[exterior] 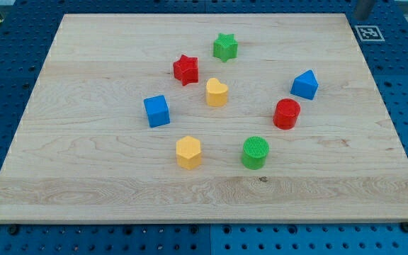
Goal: Move your arm to the top left of the blue triangle
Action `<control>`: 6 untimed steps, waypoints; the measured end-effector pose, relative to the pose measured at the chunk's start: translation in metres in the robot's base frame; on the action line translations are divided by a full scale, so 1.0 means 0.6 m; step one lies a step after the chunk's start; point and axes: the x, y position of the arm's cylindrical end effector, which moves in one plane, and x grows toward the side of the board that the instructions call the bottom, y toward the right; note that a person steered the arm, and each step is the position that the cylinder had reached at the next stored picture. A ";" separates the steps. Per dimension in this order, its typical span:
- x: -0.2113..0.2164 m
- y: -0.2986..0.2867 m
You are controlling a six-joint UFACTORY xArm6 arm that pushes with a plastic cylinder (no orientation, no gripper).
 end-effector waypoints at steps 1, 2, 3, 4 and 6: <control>0.072 -0.123; 0.121 -0.194; 0.121 -0.195; 0.141 -0.196; 0.177 -0.316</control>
